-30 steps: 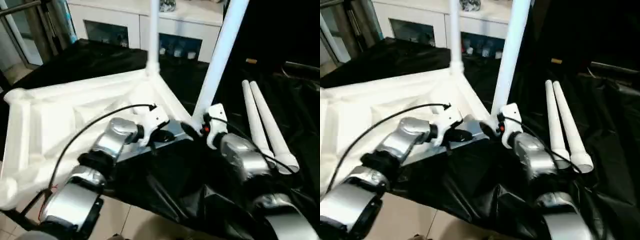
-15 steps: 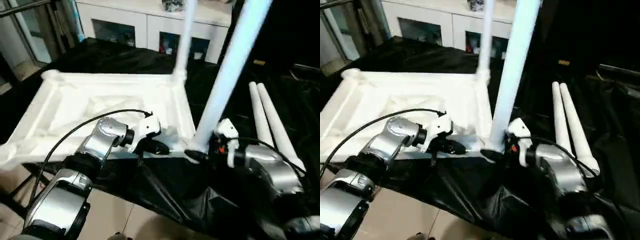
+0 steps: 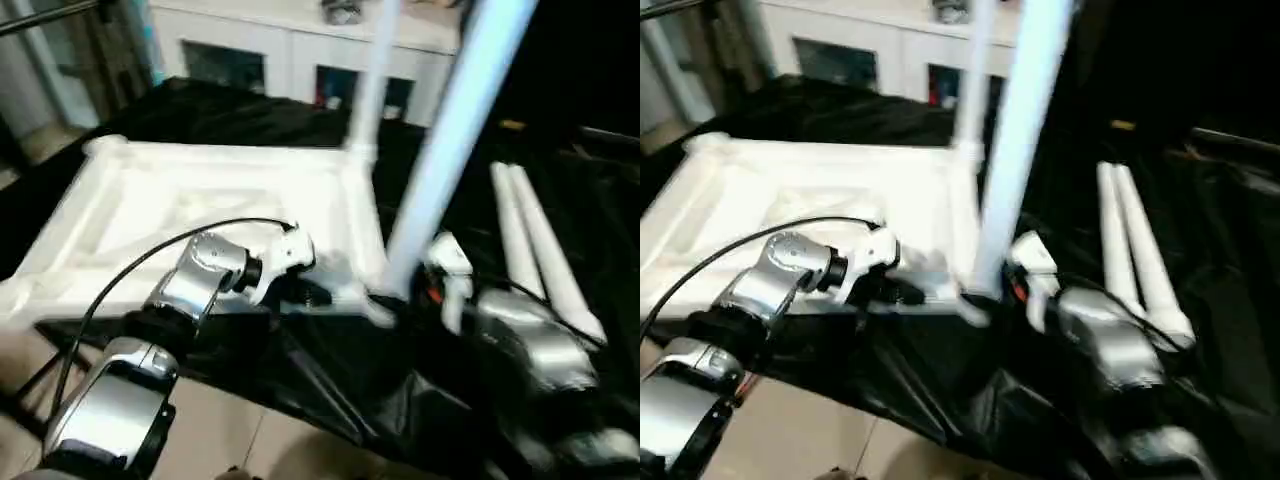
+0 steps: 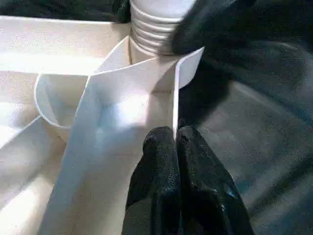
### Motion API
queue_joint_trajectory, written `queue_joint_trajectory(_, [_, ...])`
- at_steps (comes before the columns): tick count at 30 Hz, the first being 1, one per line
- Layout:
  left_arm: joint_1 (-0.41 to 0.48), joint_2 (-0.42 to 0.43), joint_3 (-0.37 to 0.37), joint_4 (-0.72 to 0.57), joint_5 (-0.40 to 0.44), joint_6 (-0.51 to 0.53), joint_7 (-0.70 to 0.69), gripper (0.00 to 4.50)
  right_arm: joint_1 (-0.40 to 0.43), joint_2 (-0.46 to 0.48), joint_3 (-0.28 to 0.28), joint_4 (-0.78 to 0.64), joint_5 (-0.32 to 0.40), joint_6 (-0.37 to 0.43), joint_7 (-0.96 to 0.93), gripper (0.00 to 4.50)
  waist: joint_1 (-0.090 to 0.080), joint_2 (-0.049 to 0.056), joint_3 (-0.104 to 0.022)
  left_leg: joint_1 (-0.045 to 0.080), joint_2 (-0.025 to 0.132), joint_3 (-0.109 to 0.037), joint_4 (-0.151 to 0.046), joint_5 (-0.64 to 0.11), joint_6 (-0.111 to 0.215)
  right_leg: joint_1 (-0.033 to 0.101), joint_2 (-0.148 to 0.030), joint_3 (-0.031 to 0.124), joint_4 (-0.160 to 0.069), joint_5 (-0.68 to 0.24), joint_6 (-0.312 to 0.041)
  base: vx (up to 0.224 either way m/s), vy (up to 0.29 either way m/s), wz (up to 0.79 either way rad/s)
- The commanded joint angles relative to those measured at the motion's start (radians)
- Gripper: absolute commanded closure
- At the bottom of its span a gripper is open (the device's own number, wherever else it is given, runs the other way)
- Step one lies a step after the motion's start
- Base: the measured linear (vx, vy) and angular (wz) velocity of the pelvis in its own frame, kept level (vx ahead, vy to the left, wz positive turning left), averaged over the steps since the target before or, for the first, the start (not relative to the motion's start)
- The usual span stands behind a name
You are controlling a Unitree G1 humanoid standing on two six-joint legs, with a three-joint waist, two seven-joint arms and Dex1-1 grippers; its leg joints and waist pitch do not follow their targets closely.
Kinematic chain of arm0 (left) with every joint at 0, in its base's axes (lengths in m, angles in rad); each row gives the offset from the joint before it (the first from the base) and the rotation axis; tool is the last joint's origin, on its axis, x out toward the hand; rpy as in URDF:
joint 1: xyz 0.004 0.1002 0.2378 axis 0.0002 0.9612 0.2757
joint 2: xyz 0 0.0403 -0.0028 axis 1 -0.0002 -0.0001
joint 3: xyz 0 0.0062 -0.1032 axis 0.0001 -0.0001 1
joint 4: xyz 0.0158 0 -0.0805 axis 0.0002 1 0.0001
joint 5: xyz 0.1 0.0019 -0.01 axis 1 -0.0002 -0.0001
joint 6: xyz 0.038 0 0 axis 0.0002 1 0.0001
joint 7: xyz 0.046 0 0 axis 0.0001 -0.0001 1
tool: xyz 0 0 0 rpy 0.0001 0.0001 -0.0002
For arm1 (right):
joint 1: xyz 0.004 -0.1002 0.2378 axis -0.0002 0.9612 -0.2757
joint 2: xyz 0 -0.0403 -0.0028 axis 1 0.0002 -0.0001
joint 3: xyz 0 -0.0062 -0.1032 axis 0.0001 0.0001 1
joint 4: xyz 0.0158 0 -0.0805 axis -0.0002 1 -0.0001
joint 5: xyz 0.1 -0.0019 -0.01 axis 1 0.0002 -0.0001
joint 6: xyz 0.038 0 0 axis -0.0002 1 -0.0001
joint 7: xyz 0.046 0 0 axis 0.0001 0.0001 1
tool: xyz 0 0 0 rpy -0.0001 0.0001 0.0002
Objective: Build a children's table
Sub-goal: Rotate leg to tighten
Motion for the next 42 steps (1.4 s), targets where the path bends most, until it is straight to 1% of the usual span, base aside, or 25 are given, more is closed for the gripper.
queue_joint_trajectory(1, [-0.048,-0.087,-0.005,-0.003,-0.005,0.008,0.068,4.50,-0.050,0.069,-0.018,0.147,-0.050,0.006,-0.230,1.75,-0.007,0.003,-0.062,0.017,0.055,-0.033,-0.073,-0.247,0.002,0.039,-0.098,0.052,-0.089,-0.386,-0.182,0.000,0.000,0.00])
queue_joint_trajectory(2, [-0.048,-0.088,-0.005,-0.002,-0.004,0.009,0.071,4.50,-0.051,0.071,-0.019,0.149,-0.050,0.006,-0.234,1.76,-0.014,0.003,-0.063,0.015,0.053,-0.034,-0.072,-0.254,-0.004,0.042,-0.098,0.052,-0.090,-0.389,-0.183,0.000,0.000,0.00])
queue_joint_trajectory(3, [-0.058,-0.101,-0.005,0.005,0.004,0.014,0.101,4.50,-0.067,0.089,-0.035,0.176,-0.051,0.001,-0.288,1.77,-0.013,0.002,-0.066,0.016,0.054,-0.034,-0.071,-0.247,-0.004,0.043,-0.099,0.053,-0.089,-0.378,-0.183,0.000,0.000,0.00])
queue_joint_trajectory(4, [-0.069,-0.121,-0.001,0.012,0.008,0.028,0.143,4.50,-0.084,0.110,-0.049,0.204,-0.049,0.008,-0.340,1.77,-0.017,0.006,-0.066,0.018,0.054,-0.031,-0.070,-0.239,0.001,0.039,-0.095,0.056,-0.087,-0.345,-0.192,0.000,0.000,0.00])
queue_joint_trajectory(5, [-0.077,-0.139,0.002,0.017,0.011,0.038,0.173,4.50,-0.097,0.126,-0.057,0.226,-0.052,0.007,-0.382,1.77,-0.016,0.004,-0.065,0.018,0.053,-0.031,-0.070,-0.233,0.004,0.041,-0.094,0.055,-0.088,-0.333,-0.195,0.000,0.000,0.00])
queue_joint_trajectory(7, [-0.083,-0.168,0.001,0.014,0.012,0.055,0.210,4.50,-0.125,0.154,-0.070,0.275,-0.059,-0.005,-0.450,1.77,-0.014,0.007,-0.068,0.015,0.053,-0.028,-0.068,-0.210,0.013,0.045,-0.095,0.056,-0.081,-0.276,-0.214,0.000,0.000,0.00])
queue_joint_trajectory(9, [-0.081,-0.186,0.000,0.006,0.010,0.064,0.222,4.50,-0.140,0.172,-0.073,0.304,-0.062,-0.040,-0.459,1.77,-0.013,0.006,-0.071,0.013,0.053,-0.027,-0.066,-0.190,0.024,0.047,-0.095,0.057,-0.075,-0.233,-0.222,0.000,0.000,0.00])
queue_joint_trajectory(10, [-0.079,-0.192,-0.001,0.003,0.008,0.066,0.222,4.50,-0.143,0.180,-0.076,0.309,-0.053,-0.054,-0.439,1.22,-0.012,0.006,-0.072,0.012,0.053,-0.026,-0.066,-0.177,0.033,0.049,-0.093,0.056,-0.072,-0.200,-0.227,0.000,0.000,0.00])
queue_joint_trajectory(12, [-0.077,-0.193,0.000,0.005,0.010,0.064,0.223,4.50,-0.146,0.187,-0.085,0.310,-0.037,-0.054,-0.415,1.08,-0.011,0.006,-0.072,0.010,0.054,-0.026,-0.067,-0.166,0.048,0.053,-0.094,0.056,-0.069,-0.168,-0.237,0.000,0.000,0.00])
queue_joint_trajectory(14, [-0.073,-0.187,0.000,0.008,0.011,0.056,0.216,4.50,-0.144,0.183,-0.082,0.292,-0.033,-0.053,-0.384,1.06,-0.008,0.007,-0.071,0.014,0.055,-0.024,-0.066,-0.179,0.053,0.050,-0.094,0.056,-0.072,-0.183,-0.240,0.000,0.000,0.00])
queue_joint_trajectory(15, [-0.072,-0.185,0.001,0.008,0.010,0.054,0.214,4.50,-0.142,0.179,-0.077,0.286,-0.036,-0.053,-0.376,0.87,-0.008,0.007,-0.070,0.014,0.055,-0.025,-0.067,-0.182,0.053,0.051,-0.094,0.056,-0.072,-0.189,-0.240,0.000,0.000,0.00])
queue_joint_trajectory(17, [-0.069,-0.175,-0.001,0.012,0.014,0.047,0.208,4.50,-0.142,0.166,-0.064,0.286,-0.046,-0.078,-0.358,0.87,-0.006,0.007,-0.070,0.013,0.056,-0.026,-0.067,-0.185,0.048,0.052,-0.096,0.056,-0.073,-0.204,-0.233,0.000,0.000,0.00])
queue_joint_trajectory(20, [-0.057,-0.148,-0.009,0.001,0.014,0.035,0.169,4.50,-0.114,0.121,-0.028,0.239,-0.039,-0.111,-0.219,0.87,-0.004,0.008,-0.071,0.011,0.055,-0.026,-0.067,-0.181,0.053,0.054,-0.095,0.056,-0.071,-0.192,-0.234,0.000,0.000,0.00])
queue_joint_trajectory(21, [-0.055,-0.142,-0.011,-0.002,0.014,0.033,0.158,4.50,-0.104,0.111,-0.020,0.223,-0.037,-0.115,-0.184,0.87,-0.001,0.006,-0.071,0.010,0.055,-0.026,-0.066,-0.179,0.060,0.058,-0.096,0.056,-0.071,-0.179,-0.233,0.000,0.000,0.00])
queue_joint_trajectory(22, [-0.047,-0.124,-0.015,-0.009,0.011,0.027,0.124,4.50,-0.070,0.078,0.003,0.160,-0.023,-0.119,-0.076,0.87,0.002,0.007,-0.071,0.009,0.056,-0.025,-0.065,-0.168,0.071,0.058,-0.096,0.057,-0.069,-0.158,-0.233,0.000,0.000,0.00])
queue_joint_trajectory(24, [-0.044,-0.116,-0.016,-0.011,0.010,0.024,0.110,4.50,-0.055,0.065,0.011,0.133,-0.017,-0.118,-0.034,0.87,0.006,0.005,-0.072,0.008,0.058,-0.026,-0.065,-0.155,0.086,0.060,-0.095,0.056,-0.065,-0.130,-0.239,0.000,0.000,0.00])
queue_joint_trajectory(25, [-0.042,-0.110,-0.017,-0.011,0.011,0.020,0.102,4.50,-0.044,0.054,0.017,0.114,-0.011,-0.113,-0.007,0.87,0.005,0.007,-0.072,0.010,0.059,-0.026,-0.066,-0.154,0.086,0.057,-0.095,0.055,-0.064,-0.131,-0.247,0.000,0.000,0.00])
queue_joint_trajectory(26, [-0.041,-0.100,-0.018,-0.010,0.010,0.012,0.088,4.50,-0.025,0.032,0.030,0.080,-0.002,-0.110,0.042,0.87,0.005,0.009,-0.071,0.010,0.059,-0.026,-0.066,-0.158,0.084,0.057,-0.094,0.055,-0.066,-0.139,-0.248,0.000,0.000,0.00])
queue_joint_trajectory(28, [-0.040,-0.080,-0.017,-0.003,0.010,-0.005,0.061,4.50,0.012,-0.014,0.056,0.016,0.019,-0.095,0.135,0.87,0.015,0.006,-0.068,0.012,0.059,-0.024,-0.065,-0.179,0.084,0.059,-0.094,0.055,-0.072,-0.182,-0.235,0.000,0.000,0.00])
queue_joint_trajectory(31, [-0.041,-0.067,-0.016,0.004,0.010,-0.014,0.045,4.50,0.039,-0.048,0.073,-0.034,0.037,-0.076,0.205,0.87,0.018,0.005,-0.068,0.013,0.061,-0.024,-0.066,-0.186,0.076,0.055,-0.093,0.053,-0.073,-0.204,-0.232,0.000,0.000,0.00])
queue_joint_trajectory(32, [-0.044,-0.056,-0.015,0.011,0.012,-0.020,0.033,4.50,0.059,-0.070,0.082,-0.074,0.051,-0.054,0.255,0.87,0.019,0.007,-0.068,0.013,0.061,-0.024,-0.066,-0.189,0.075,0.055,-0.094,0.053,-0.073,-0.209,-0.233,0.000,0.000,0.00])
queue_joint_trajectory(35, [-0.051,-0.037,-0.012,0.030,0.019,-0.035,0.016,4.50,0.084,-0.097,0.089,-0.131,0.073,-0.017,0.322,1.20,0.027,0.007,-0.069,0.011,0.061,-0.025,-0.066,-0.185,0.075,0.056,-0.094,0.053,-0.074,-0.226,-0.221,0.000,0.000,0.00])
queue_joint_trajectory(37, [-0.054,-0.030,-0.011,0.035,0.020,-0.038,0.010,4.50,0.087,-0.100,0.089,-0.140,0.077,-0.009,0.331,1.29,0.032,0.007,-0.068,0.011,0.061,-0.024,-0.066,-0.186,0.072,0.053,-0.095,0.052,-0.076,-0.238,-0.214,0.000,0.000,0.00])
queue_joint_trajectory(40, [-0.056,-0.026,-0.011,0.039,0.019,-0.041,0.004,4.50,0.089,-0.104,0.093,-0.149,0.083,0.001,0.335,1.58,0.035,0.006,-0.068,0.013,0.060,-0.026,-0.067,-0.187,0.061,0.051,-0.095,0.052,-0.077,-0.253,-0.209,0.000,0.000,0.00])
queue_joint_trajectory(42, [-0.058,-0.024,-0.012,0.043,0.019,-0.044,-0.001,4.50,0.090,-0.101,0.096,-0.155,0.084,0.010,0.333,1.62,0.035,0.006,-0.069,0.012,0.060,-0.026,-0.067,-0.183,0.059,0.052,-0.095,0.052,-0.076,-0.243,-0.210,0.000,0.000,0.00])
